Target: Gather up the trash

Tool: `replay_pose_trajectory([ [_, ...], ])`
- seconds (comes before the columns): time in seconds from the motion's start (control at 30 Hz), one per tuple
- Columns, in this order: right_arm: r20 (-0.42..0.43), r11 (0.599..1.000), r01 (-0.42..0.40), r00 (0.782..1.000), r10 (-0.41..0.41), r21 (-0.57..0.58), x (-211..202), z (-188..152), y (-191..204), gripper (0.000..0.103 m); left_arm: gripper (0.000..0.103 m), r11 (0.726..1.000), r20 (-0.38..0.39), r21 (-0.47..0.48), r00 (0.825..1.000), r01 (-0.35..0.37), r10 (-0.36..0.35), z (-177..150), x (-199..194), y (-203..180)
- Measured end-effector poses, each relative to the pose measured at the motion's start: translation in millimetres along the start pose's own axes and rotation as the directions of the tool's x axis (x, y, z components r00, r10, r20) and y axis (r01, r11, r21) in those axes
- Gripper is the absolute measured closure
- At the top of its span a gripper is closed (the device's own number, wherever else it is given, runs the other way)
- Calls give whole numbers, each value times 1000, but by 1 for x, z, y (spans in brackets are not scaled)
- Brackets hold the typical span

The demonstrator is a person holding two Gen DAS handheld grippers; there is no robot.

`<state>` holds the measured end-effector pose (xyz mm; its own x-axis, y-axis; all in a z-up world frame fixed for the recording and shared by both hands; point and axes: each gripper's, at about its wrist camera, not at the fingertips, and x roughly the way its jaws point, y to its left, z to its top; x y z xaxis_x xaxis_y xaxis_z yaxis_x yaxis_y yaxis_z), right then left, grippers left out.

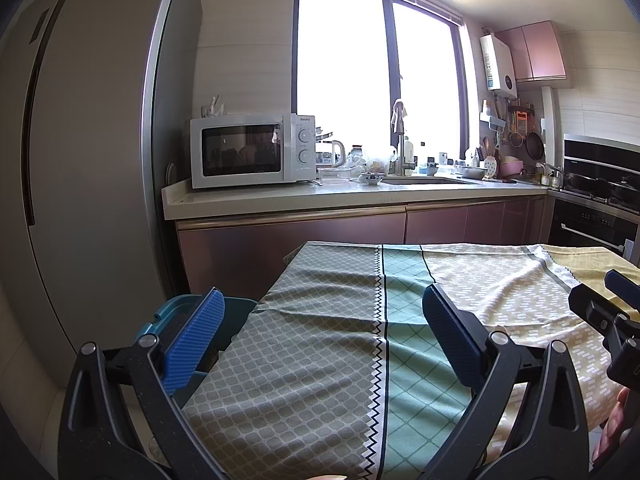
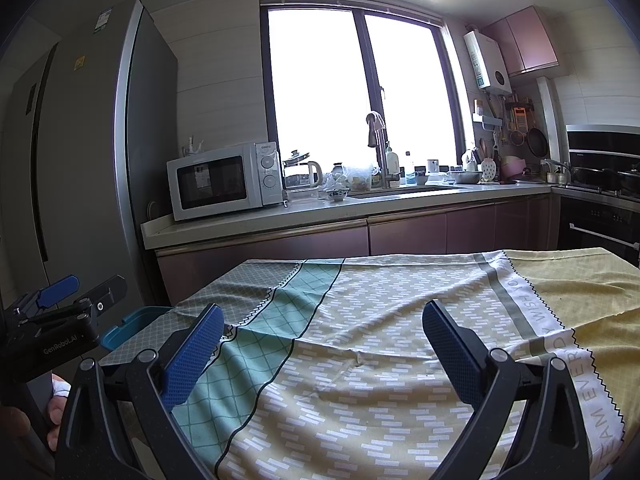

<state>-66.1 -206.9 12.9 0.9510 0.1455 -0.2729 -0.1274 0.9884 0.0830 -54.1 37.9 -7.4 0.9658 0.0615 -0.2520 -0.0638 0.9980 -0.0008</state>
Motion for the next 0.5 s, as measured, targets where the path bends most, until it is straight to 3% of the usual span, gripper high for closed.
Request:
replay_pose_trajectory([
  [0.5, -3, 1000, 2, 1000, -2, 4, 0, -1, 0, 7, 6, 1000, -3, 1, 1000, 0, 0, 0, 0, -1],
])
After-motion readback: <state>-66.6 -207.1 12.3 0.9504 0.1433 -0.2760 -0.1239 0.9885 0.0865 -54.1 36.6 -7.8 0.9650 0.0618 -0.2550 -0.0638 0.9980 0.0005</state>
